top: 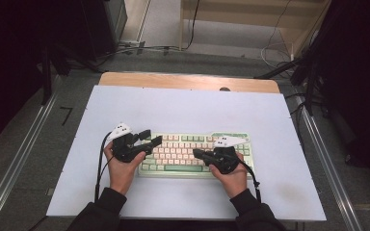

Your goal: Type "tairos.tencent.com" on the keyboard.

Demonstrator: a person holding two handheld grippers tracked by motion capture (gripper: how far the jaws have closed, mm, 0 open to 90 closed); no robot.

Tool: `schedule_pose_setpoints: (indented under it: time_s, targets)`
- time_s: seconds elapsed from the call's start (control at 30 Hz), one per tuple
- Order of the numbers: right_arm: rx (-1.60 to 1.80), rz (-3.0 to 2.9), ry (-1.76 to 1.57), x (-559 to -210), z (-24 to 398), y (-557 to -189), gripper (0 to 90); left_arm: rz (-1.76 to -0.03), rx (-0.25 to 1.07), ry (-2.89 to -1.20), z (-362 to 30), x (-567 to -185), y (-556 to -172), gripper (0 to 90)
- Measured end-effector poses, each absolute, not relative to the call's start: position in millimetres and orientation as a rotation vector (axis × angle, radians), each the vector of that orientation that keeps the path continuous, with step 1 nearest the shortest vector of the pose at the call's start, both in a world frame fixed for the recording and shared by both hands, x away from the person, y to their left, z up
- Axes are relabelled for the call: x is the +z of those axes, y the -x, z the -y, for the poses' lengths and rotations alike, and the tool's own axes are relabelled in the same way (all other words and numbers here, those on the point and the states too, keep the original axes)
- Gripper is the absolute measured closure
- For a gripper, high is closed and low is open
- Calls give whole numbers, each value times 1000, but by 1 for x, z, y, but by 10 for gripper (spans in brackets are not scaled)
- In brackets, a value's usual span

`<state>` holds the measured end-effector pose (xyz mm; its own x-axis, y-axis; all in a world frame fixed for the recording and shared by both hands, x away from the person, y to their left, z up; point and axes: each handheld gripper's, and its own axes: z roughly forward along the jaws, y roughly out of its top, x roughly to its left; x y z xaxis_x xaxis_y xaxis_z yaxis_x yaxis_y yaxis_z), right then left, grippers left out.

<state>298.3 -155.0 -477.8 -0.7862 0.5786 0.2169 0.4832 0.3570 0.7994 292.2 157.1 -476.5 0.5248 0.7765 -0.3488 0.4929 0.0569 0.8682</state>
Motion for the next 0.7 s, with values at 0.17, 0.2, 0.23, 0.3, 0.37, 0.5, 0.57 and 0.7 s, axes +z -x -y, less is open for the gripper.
schedule_pose_setpoints:
  time_s: [0.17, 0.2, 0.23, 0.3, 0.37, 0.5, 0.57, 0.7]
  targets:
    - [1402, -2529, -979, -481, 151, -298, 879, -1100, 314, -1633, -150, -479, -294, 392]
    - [1398, -2532, -972, -482, 150, -298, 879, -1093, 313, -1633, -149, -479, -293, 392]
    - [1393, -2536, -970, -483, 149, -298, 880, -1083, 317, -1631, -147, -480, -293, 392]
    - [1387, -2547, -964, -485, 146, -297, 880, -1072, 315, -1627, -145, -483, -290, 392]
    - [1373, -2563, -952, -486, 143, -295, 879, -1066, 298, -1641, -142, -485, -289, 379]
    - [1351, -2577, -930, -488, 139, -294, 880, -1042, 294, -1673, -138, -486, -287, 368]
    - [1344, -2580, -931, -489, 139, -295, 880, -1043, 289, -1671, -138, -487, -287, 367]
    - [1336, -2583, -934, -489, 139, -296, 880, -1049, 296, -1671, -139, -487, -288, 361]
